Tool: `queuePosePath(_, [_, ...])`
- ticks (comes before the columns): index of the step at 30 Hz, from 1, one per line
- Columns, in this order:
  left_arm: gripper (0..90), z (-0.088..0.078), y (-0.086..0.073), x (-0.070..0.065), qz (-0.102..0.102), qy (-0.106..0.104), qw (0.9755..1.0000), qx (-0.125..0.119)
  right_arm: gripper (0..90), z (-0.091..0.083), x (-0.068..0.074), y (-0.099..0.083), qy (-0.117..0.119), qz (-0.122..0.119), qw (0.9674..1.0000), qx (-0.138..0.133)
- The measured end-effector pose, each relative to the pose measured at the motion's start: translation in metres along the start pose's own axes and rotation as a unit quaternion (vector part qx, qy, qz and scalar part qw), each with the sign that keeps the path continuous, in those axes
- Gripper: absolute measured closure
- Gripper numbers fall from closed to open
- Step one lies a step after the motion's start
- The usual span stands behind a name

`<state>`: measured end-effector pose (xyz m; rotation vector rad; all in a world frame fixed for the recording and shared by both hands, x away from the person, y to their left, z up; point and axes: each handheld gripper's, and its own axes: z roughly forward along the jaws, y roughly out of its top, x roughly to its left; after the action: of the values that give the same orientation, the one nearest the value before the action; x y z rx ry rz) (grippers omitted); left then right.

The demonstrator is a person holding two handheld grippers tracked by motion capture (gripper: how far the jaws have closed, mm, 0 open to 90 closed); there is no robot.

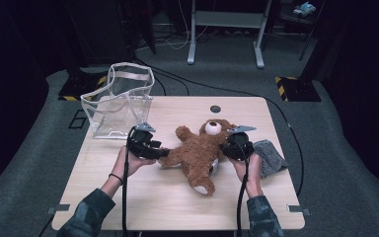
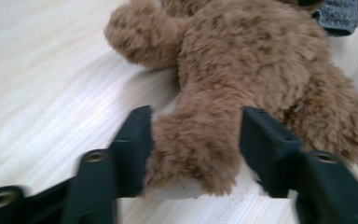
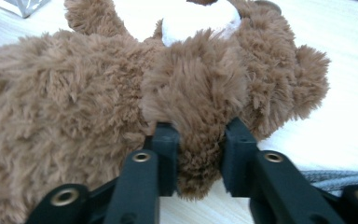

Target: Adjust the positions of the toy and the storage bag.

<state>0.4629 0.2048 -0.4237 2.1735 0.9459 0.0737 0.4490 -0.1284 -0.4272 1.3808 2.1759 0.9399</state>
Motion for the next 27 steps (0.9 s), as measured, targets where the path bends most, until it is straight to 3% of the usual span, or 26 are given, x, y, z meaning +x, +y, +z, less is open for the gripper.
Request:
queuePosePath(2, [30.2, 0.008, -0.003, 0.007, -0.019, -0.022, 0.9994, 0.017, 56.7, -0.001, 0.0, 0.002, -0.002, 0.003, 1.0, 0.002])
queuePosePath(3, [27.8, 0.011, -0.005, 0.008, -0.026, -0.026, 0.9992, 0.014, 50.8, -0.002, 0.001, 0.003, -0.009, 0.005, 0.9999, 0.003])
queuePosePath(6, [28.8, 0.018, -0.008, 0.011, -0.021, -0.032, 0.9989, 0.026, 40.3, -0.005, 0.003, 0.007, -0.015, 0.012, 0.9998, 0.003])
queuePosePath(9, [39.8, 0.024, -0.01, 0.011, -0.012, -0.028, 0.9989, 0.036, 46.3, -0.001, 0.005, 0.011, -0.008, 0.009, 0.9999, 0.009])
queuePosePath(10, [45.1, 0.026, -0.011, 0.011, -0.012, -0.03, 0.9986, 0.041, 52.5, 0.001, 0.005, 0.012, -0.008, 0.013, 0.9998, 0.011])
queuePosePath(14, [51.3, 0.031, -0.016, 0.012, 0.005, -0.02, 0.9981, 0.058, 63.8, 0.006, 0.004, 0.011, -0.001, 0.012, 0.9999, 0.011])
queuePosePath(16, [51.9, 0.034, -0.019, 0.014, 0.003, -0.021, 0.9978, 0.064, 68.1, 0.008, 0.003, 0.01, 0.0, 0.008, 0.9999, 0.009])
queuePosePath(19, [56.7, 0.036, -0.022, 0.016, -0.003, -0.024, 0.9982, 0.055, 74.1, 0.008, 0.003, 0.008, 0.001, 0.014, 0.9999, 0.008])
queuePosePath(23, [70.9, 0.035, -0.023, 0.015, 0.003, -0.028, 0.9983, 0.051, 78.1, 0.009, 0.003, 0.007, -0.002, 0.007, 1.0, 0.005])
queuePosePath(27, [81.0, 0.031, -0.024, 0.011, 0.021, -0.01, 0.999, 0.038, 80.1, 0.008, 0.003, 0.008, -0.012, 0.001, 0.9999, -0.006])
